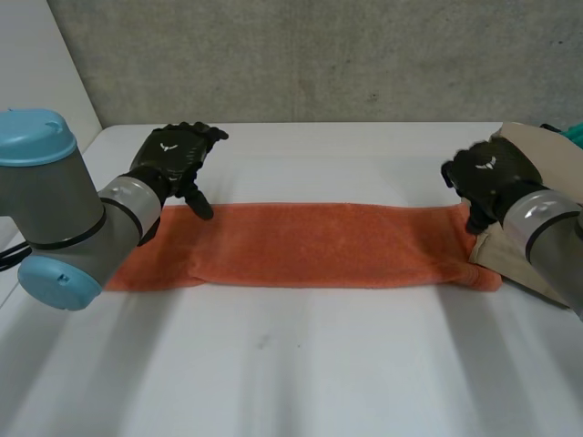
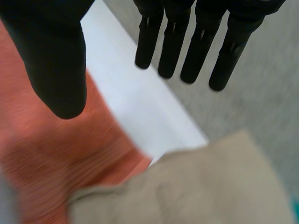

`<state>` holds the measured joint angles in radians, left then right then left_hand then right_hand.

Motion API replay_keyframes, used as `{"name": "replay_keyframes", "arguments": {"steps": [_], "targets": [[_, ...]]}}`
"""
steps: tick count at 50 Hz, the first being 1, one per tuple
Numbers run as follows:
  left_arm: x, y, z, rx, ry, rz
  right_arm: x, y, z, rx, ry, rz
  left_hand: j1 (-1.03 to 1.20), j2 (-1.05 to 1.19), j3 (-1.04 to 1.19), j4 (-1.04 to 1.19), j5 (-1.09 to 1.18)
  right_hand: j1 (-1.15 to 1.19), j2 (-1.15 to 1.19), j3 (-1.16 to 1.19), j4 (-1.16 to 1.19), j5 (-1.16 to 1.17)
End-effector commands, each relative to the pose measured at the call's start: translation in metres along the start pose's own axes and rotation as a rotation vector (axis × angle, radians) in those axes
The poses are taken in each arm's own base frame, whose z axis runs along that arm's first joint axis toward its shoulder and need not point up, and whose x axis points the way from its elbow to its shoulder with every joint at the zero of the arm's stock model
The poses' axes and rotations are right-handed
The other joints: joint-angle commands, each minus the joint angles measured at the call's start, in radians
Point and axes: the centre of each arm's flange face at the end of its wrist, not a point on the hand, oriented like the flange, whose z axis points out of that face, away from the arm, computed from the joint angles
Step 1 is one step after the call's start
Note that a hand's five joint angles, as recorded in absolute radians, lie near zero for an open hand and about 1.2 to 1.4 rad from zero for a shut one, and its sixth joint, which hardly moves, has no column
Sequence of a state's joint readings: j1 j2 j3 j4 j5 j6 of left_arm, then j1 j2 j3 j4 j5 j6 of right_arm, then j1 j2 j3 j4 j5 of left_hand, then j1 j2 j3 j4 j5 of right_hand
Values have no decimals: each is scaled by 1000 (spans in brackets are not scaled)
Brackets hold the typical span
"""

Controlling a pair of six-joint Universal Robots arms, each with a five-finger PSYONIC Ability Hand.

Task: Fold the laundry.

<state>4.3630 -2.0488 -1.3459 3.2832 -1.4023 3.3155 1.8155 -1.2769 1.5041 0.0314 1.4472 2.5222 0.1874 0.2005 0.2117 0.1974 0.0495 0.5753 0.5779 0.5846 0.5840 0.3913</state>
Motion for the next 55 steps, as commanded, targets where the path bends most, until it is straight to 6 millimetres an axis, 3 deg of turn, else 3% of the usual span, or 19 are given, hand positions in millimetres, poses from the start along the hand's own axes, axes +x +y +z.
{"name": "replay_keyframes", "arguments": {"steps": [1,12,23,26,27,30,33,40,43,46,50,51,54,55], "targets": [[-1,-1,-1,2,-3,-2,-12,31,-12,-270,-82,239,-13,-26,-37,-23,-49,-78,-80,-87,-86,-68],[3,1,-1,-3,6,1,-23,80,16,-224,-62,267,-13,-26,-37,-23,-49,-101,-104,-111,-110,-92],[5,1,-2,-2,10,2,-26,97,34,-186,3,175,-13,-26,-37,-23,-49,-19,-22,-29,-28,-10],[6,1,-2,-3,14,2,-23,101,39,-178,50,155,-13,-26,-37,-23,-49,361,358,352,352,371],[7,1,-2,0,14,2,-21,102,41,-177,72,150,-13,-26,-37,-23,-49,807,805,798,799,817],[8,1,-2,7,16,4,-16,103,41,-179,93,138,-13,-26,-37,-23,-49,821,818,812,812,830],[8,1,-2,8,16,4,0,104,40,-188,134,119,-13,-26,-37,-23,-49,821,818,812,812,830],[8,-4,-4,23,17,3,73,120,48,-220,304,-15,-13,-26,-37,-23,-49,821,818,812,812,830],[8,-5,-4,25,18,4,92,120,51,-227,342,-70,-13,-26,-37,-23,-49,821,818,812,812,830],[8,-6,-4,28,16,3,86,108,57,-203,317,-108,-13,-26,-37,-23,-49,821,818,812,812,830],[4,-12,-5,43,6,5,62,71,60,-101,268,-142,-13,-26,-37,-23,-49,821,818,812,812,830],[1,-16,-5,55,-4,6,50,51,60,-32,251,-157,-13,-26,-37,-23,-49,821,818,812,812,830],[-8,-25,-7,76,-26,6,25,13,57,118,212,-193,-13,-26,-37,-23,-49,821,818,812,812,830],[-15,-32,-10,95,-40,7,5,-12,52,235,178,-220,-13,-26,-37,-23,-49,821,818,812,812,830]]}}
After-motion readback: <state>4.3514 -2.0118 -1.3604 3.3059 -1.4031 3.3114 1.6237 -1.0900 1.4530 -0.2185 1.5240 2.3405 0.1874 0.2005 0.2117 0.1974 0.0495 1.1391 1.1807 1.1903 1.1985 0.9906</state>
